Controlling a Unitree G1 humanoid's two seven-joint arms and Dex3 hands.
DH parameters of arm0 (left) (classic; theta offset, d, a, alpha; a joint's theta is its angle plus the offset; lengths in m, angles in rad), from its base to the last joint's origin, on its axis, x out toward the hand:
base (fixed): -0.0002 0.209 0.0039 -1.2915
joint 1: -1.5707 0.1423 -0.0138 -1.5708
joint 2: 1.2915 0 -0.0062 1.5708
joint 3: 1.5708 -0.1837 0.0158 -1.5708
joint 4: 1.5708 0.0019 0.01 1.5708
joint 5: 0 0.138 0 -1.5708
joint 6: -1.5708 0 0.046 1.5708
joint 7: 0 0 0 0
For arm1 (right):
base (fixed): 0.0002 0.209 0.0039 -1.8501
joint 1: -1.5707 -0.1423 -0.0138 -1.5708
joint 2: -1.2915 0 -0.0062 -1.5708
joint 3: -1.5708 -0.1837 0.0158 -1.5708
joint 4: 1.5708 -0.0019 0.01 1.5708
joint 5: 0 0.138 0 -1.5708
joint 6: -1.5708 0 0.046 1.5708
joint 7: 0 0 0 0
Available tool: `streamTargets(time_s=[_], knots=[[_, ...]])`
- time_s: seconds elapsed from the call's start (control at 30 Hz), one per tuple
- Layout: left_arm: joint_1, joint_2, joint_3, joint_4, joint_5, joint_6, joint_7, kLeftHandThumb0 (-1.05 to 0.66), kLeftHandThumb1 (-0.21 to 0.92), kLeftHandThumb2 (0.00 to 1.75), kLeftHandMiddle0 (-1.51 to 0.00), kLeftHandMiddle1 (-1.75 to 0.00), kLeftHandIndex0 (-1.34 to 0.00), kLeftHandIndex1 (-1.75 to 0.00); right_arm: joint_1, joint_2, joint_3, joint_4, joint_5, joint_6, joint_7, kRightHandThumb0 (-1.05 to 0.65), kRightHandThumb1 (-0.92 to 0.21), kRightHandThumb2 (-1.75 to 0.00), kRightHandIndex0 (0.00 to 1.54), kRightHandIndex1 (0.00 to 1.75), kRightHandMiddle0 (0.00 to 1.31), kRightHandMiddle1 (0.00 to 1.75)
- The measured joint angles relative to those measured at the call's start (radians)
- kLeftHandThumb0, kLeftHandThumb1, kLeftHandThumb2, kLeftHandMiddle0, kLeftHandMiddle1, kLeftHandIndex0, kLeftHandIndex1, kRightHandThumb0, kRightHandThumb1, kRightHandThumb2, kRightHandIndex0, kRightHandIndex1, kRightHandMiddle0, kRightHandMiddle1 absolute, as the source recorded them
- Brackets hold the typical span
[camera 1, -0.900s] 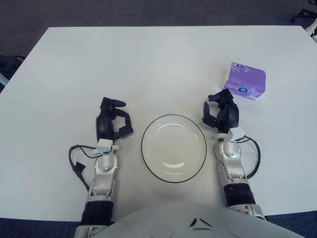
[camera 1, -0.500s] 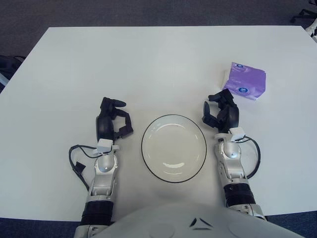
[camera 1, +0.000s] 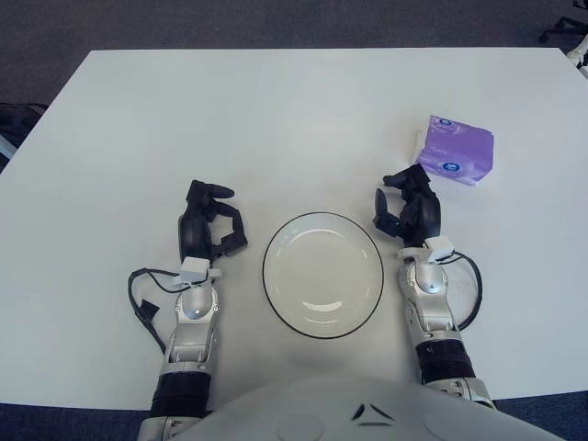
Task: Put the tissue paper into the plate.
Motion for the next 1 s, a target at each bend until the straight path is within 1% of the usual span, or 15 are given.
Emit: streamTargets(time_s=[0.03,0.07,0.1,0.13,0.2,0.23,0.33,0.43,0.53,0.8,1.0], knots=[[-0.001,-0.001,-0.001,0.000,0.000,0.000,0.000,-0.01,0.32,1.31,-0.67,-1.65,-0.36,-1.75,0.004,-0.019,0.012,-0.007,-0.010,-0.010,0.023,-0.63,-0.77,-0.79,0.09,1.05,0.09,1.47],[-0.001,-0.002,-0.001,0.000,0.000,0.000,-0.001,-0.01,0.32,1.31,-0.67,-1.65,-0.36,-1.75,0.008,-0.040,0.024,-0.013,-0.026,-0.022,0.045,-0.69,-0.76,-0.78,0.07,0.95,0.07,1.36],[-0.001,-0.002,-0.001,0.000,0.000,0.000,-0.001,-0.01,0.32,1.31,-0.67,-1.66,-0.36,-1.75,0.010,-0.060,0.034,-0.016,-0.045,-0.034,0.057,-0.77,-0.75,-0.76,0.04,0.80,0.04,1.18],[-0.002,-0.002,-0.001,0.000,0.000,0.000,-0.001,-0.01,0.32,1.31,-0.67,-1.66,-0.36,-1.75,0.010,-0.079,0.040,-0.018,-0.067,-0.045,0.064,-0.81,-0.76,-0.73,0.03,0.68,0.04,1.05],[-0.003,-0.003,-0.001,0.000,0.000,0.001,-0.001,-0.01,0.33,1.30,-0.66,-1.66,-0.36,-1.75,0.011,-0.127,0.047,-0.023,-0.128,-0.067,0.066,-0.94,-0.82,-0.61,0.01,0.32,0.01,0.61],[-0.003,-0.002,-0.001,0.000,0.000,0.002,-0.001,-0.01,0.33,1.30,-0.66,-1.66,-0.36,-1.75,0.014,-0.151,0.047,-0.026,-0.155,-0.076,0.066,-0.98,-0.84,-0.58,0.01,0.21,0.01,0.45],[-0.003,-0.002,0.001,0.000,0.001,0.002,0.000,-0.01,0.33,1.30,-0.66,-1.66,-0.35,-1.75,0.034,-0.221,0.045,-0.034,-0.215,-0.085,0.065,-1.03,-0.89,-0.49,0.00,0.07,0.00,0.16],[-0.003,-0.002,0.002,0.000,0.001,0.002,0.000,-0.01,0.32,1.31,-0.66,-1.68,-0.36,-1.75,0.055,-0.275,0.038,-0.046,-0.242,-0.082,0.072,-1.04,-0.91,-0.44,0.00,0.02,0.00,0.05],[-0.003,-0.002,0.003,0.000,0.001,0.002,0.000,-0.01,0.32,1.32,-0.66,-1.68,-0.36,-1.75,0.068,-0.318,0.029,-0.052,-0.249,-0.083,0.078,-1.05,-0.92,-0.43,0.00,0.01,0.00,0.02],[-0.006,-0.005,0.006,0.002,0.002,0.001,0.000,-0.01,0.31,1.32,-0.67,-1.67,-0.37,-1.75,0.064,-0.394,0.012,-0.076,-0.244,-0.051,0.123,-1.05,-0.91,-0.37,0.00,0.00,0.00,0.00],[-0.009,-0.007,0.007,0.002,0.002,0.002,0.001,-0.01,0.31,1.33,-0.66,-1.68,-0.37,-1.75,0.061,-0.482,-0.025,-0.136,-0.250,0.013,0.186,-1.05,-0.88,-0.33,0.00,0.00,0.00,0.00]])
